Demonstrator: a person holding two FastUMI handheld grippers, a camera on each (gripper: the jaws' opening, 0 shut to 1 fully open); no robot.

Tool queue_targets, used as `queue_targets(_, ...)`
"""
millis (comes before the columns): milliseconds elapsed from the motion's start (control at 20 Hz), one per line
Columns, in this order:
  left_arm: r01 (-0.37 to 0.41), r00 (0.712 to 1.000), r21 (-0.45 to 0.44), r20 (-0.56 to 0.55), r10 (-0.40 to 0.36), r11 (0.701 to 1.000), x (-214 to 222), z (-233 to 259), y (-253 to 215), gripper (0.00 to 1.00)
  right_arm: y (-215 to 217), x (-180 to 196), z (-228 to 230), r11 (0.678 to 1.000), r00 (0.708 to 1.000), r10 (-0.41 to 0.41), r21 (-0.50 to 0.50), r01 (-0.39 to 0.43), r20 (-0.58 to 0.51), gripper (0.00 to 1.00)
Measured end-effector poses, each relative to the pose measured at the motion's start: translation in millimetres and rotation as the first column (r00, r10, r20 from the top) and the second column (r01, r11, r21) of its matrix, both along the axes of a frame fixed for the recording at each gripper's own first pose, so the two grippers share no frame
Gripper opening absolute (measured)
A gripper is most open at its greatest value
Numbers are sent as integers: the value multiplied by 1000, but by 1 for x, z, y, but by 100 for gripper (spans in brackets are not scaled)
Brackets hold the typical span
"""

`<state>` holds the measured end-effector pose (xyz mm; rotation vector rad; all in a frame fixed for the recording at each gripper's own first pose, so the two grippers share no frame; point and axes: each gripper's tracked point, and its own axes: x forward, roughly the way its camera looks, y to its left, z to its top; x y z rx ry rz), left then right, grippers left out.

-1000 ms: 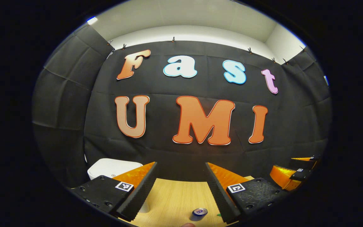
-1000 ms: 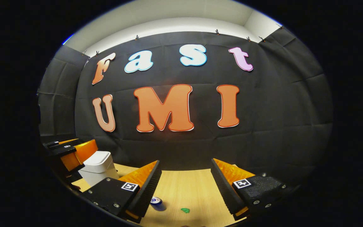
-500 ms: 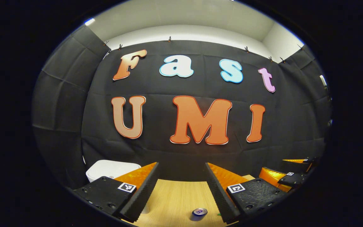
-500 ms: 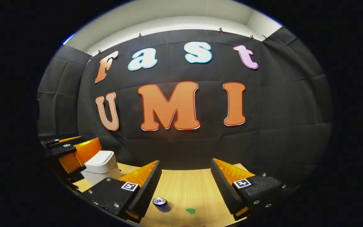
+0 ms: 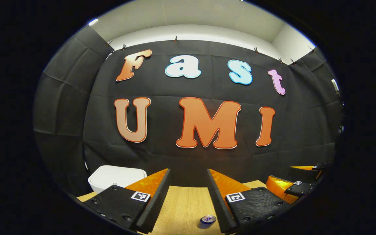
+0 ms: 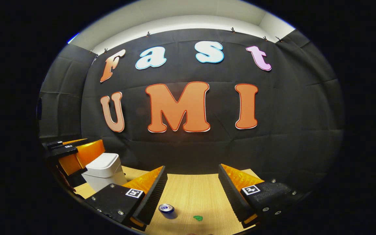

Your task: Press the lid of the desktop garbage bin to open it, pick up the crumpled paper on the desktop and throw it into the bin, then pick up the pop can on the desktop and drop it into the bin, and finally close the garbage bin lid.

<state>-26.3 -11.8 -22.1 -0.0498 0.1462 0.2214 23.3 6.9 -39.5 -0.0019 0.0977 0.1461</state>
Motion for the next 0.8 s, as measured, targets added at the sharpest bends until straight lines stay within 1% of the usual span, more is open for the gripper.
queue_targets(50,-1,1000,8,-7,1,1000,-2,-1,1,66,1,1,-2,1000,1000,1,1,-1,-5,94)
queue_targets(150,-24,1000,27,-14,24,999,-2,-1,13,48,3,0,-3,1000,1000,5,0,-5,-14,94)
queue_targets(200,-38,999,40,-15,39,998,-2,0,20,31,5,2,-5,1000,1000,6,-1,-6,-15,94)
queue_targets(250,-60,998,59,-19,61,996,-2,1,29,27,7,3,-5,1000,1000,8,-2,-8,-16,94)
queue_targets(300,-84,996,78,-20,86,993,-4,2,40,14,7,4,-6,1000,1000,9,-3,-9,-16,94)
queue_targets(350,-99,995,88,-22,102,991,-4,2,50,9,8,5,-7,1000,1000,11,-3,-11,-19,94)
queue_targets(400,-118,992,98,-27,121,988,-6,3,59,1,10,8,-9,1000,1000,12,-4,-12,-22,94)
queue_targets(550,-175,983,129,-28,180,976,-14,5,98,0,14,12,-13,1000,999,14,-4,-14,-32,94)
queue_targets(700,-217,975,163,-16,223,962,-12,9,137,0,17,15,-19,1000,999,16,-7,-16,-43,94)
queue_targets(800,-251,965,162,-34,260,954,-14,-2,162,0,19,16,-21,1000,999,17,-9,-18,-49,94)
